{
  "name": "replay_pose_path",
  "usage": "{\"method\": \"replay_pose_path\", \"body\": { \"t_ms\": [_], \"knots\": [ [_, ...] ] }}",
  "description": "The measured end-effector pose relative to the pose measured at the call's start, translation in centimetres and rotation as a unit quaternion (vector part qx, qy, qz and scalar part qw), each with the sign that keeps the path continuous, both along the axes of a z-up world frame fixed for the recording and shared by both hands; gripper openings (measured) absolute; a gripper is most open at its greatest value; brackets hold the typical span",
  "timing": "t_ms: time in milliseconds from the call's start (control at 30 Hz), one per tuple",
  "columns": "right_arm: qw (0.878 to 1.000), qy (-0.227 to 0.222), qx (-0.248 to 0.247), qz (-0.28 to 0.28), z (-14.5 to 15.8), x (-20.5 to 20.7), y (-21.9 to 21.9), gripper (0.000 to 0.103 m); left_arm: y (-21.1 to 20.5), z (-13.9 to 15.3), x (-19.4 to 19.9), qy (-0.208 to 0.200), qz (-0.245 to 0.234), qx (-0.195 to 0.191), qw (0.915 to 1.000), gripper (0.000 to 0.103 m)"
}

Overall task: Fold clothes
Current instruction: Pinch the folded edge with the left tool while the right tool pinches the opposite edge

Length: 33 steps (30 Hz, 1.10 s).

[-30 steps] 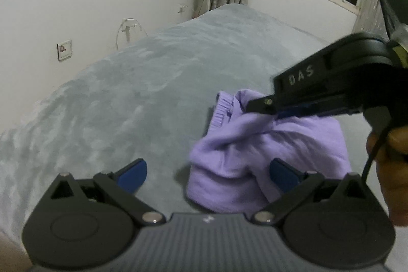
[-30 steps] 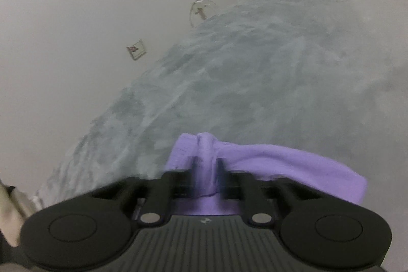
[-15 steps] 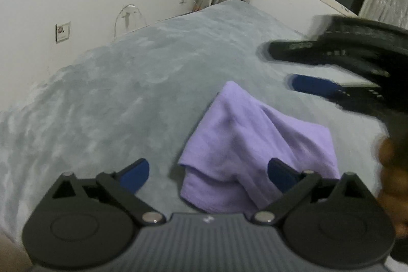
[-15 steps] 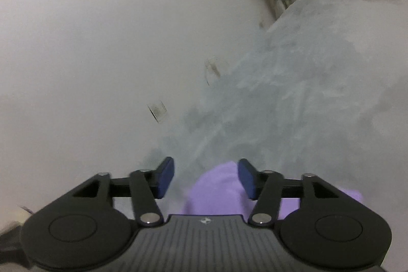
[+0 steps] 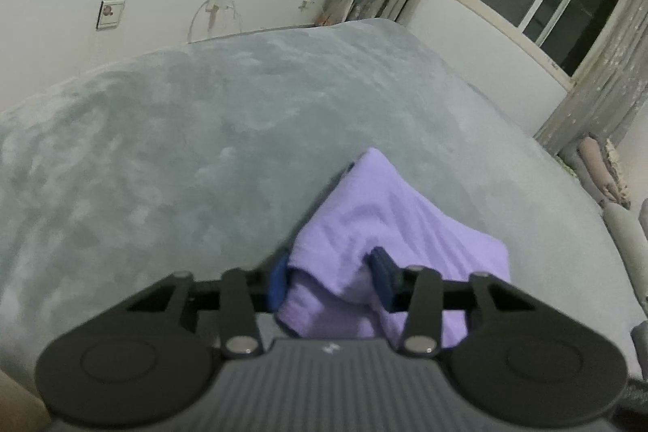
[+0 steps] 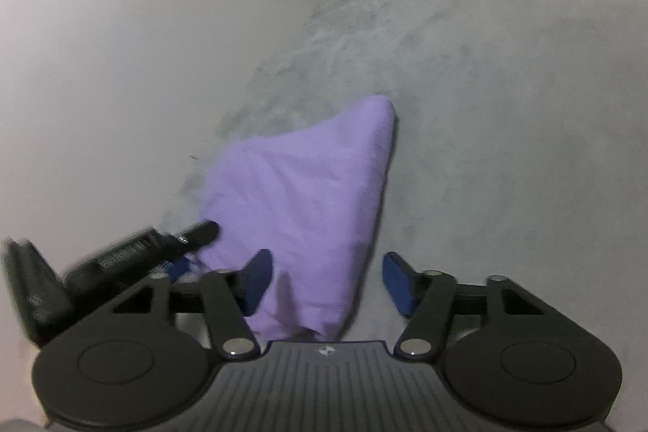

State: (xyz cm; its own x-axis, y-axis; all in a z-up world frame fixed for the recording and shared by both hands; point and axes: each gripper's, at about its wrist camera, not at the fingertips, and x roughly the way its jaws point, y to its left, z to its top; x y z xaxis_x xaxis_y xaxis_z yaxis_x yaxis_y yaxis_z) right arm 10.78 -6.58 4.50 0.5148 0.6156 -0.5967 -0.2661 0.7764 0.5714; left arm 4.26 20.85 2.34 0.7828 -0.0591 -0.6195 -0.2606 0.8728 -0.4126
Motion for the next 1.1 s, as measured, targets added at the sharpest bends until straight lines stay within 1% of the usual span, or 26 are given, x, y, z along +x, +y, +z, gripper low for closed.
{"method": "replay_pose_path", "body": {
  "t_ms": [33,67,100,167,267,300,367,433,467,500,533,567,600,633,667,700,733,767,800,833,867,900,967,1033,1067,1100],
  "knots": [
    [1.000,-0.003,-0.012,0.001,-0.1,-0.3,0.3,0.033,-0.1,-0.1,0.1,0.000,-0.004,0.004,1.0000,0.031],
    [1.000,-0.006,-0.017,0.003,-0.2,-0.5,0.5,0.011,-0.3,-0.2,0.2,0.002,-0.008,0.008,0.9999,0.029],
    [1.000,-0.008,-0.009,0.003,-0.3,-0.8,0.5,0.011,-0.5,-0.2,0.2,0.002,-0.010,0.015,0.9998,0.028],
    [1.000,-0.021,-0.005,0.005,0.1,-1.8,-0.1,0.010,-0.3,-0.1,0.1,0.004,-0.012,0.003,0.9999,0.024],
    [0.998,-0.056,0.011,-0.002,2.0,-1.6,-1.7,0.008,1.2,0.3,-0.8,0.005,-0.017,-0.092,0.9956,0.015],
    [0.998,-0.063,0.011,-0.009,2.6,-1.6,-2.5,0.008,1.3,0.4,-1.0,0.002,-0.019,-0.095,0.9953,0.015],
    [0.998,-0.065,-0.003,-0.009,2.9,-1.7,-3.6,0.008,0.7,-0.1,-0.4,0.019,-0.023,-0.070,0.9971,0.016],
    [0.998,-0.045,-0.033,0.008,1.6,-1.5,-3.2,0.009,0.1,-0.4,0.1,0.030,-0.027,-0.053,0.9978,0.017],
    [0.999,-0.034,-0.037,0.008,0.9,-1.4,-3.2,0.010,-0.1,-0.5,0.1,0.029,-0.029,-0.050,0.9979,0.022],
    [0.999,-0.025,-0.038,0.007,0.2,-1.4,-3.4,0.016,-0.1,-0.3,0.2,0.025,-0.035,-0.058,0.9974,0.026],
    [1.000,-0.021,-0.014,-0.002,-0.2,-1.4,-4.0,0.018,0.0,-0.3,0.2,0.020,-0.037,-0.068,0.9968,0.039],
    [1.000,-0.018,0.010,-0.010,-0.5,-1.3,-4.6,0.030,0.2,-0.2,0.2,0.015,-0.039,-0.079,0.9960,0.054],
    [0.999,-0.015,0.042,-0.020,-0.6,-1.2,-5.2,0.054,0.4,-0.2,0.2,0.011,-0.041,-0.090,0.9950,0.059],
    [0.997,-0.016,0.067,-0.029,-0.9,-1.1,-5.6,0.066,0.4,-0.3,0.4,0.011,-0.040,-0.090,0.9950,0.066],
    [0.995,-0.019,0.088,-0.035,-1.0,-1.2,-6.0,0.080,0.4,-0.4,0.5,0.013,-0.039,-0.088,0.9953,0.066],
    [0.994,-0.023,0.102,-0.036,-1.1,-1.3,-6.0,0.079,0.2,-0.6,0.8,0.016,-0.040,-0.082,0.9957,0.066],
    [0.995,-0.019,0.097,-0.033,-1.3,-1.2,-5.6,0.077,-0.2,-0.7,1.0,0.017,-0.042,-0.074,0.9963,0.066],
    [0.996,-0.014,0.085,-0.030,-1.6,-1.2,-5.0,0.056,-0.7,-0.8,1.2,0.017,-0.047,-0.060,0.9970,0.064],
    [0.999,-0.012,0.038,-0.031,-1.9,-1.1,-3.6,0.021,-1.2,-0.9,1.4,0.015,-0.052,-0.046,0.9975,0.062],
    [0.999,-0.018,0.000,-0.035,-2.1,-1.2,-2.5,0.015,-1.6,-1.0,1.5,0.016,-0.056,-0.036,0.9976,0.048],
    [0.999,-0.025,-0.007,-0.035,-2.1,-1.2,-1.9,0.014,-2.1,-1.2,1.7,0.018,-0.060,-0.026,0.9977,0.040],
    [0.999,-0.022,0.004,-0.037,-2.0,-1.2,-2.1,0.013,-2.6,-1.4,1.8,0.020,-0.064,-0.016,0.9976,0.038],
    [0.998,-0.021,0.026,-0.046,-1.2,-1.6,-3.2,0.011,-2.6,-1.5,1.6,0.023,-0.068,-0.026,0.9971,0.026],
    [0.998,-0.026,0.036,-0.052,0.0,-2.5,-4.8,0.011,-1.7,-1.5,1.2,0.034,-0.079,-0.101,0.9912,0.017],
    [0.997,-0.027,0.032,-0.059,0.8,-3.1,-5.4,0.011,-1.6,-1.6,1.0,0.039,-0.086,-0.128,0.9873,0.016],
    [0.997,-0.027,0.024,-0.064,1.7,-3.7,-6.1,0.011,-2.0,-1.6,0.6,0.045,-0.096,-0.138,0.9847,0.016]
  ]
}}
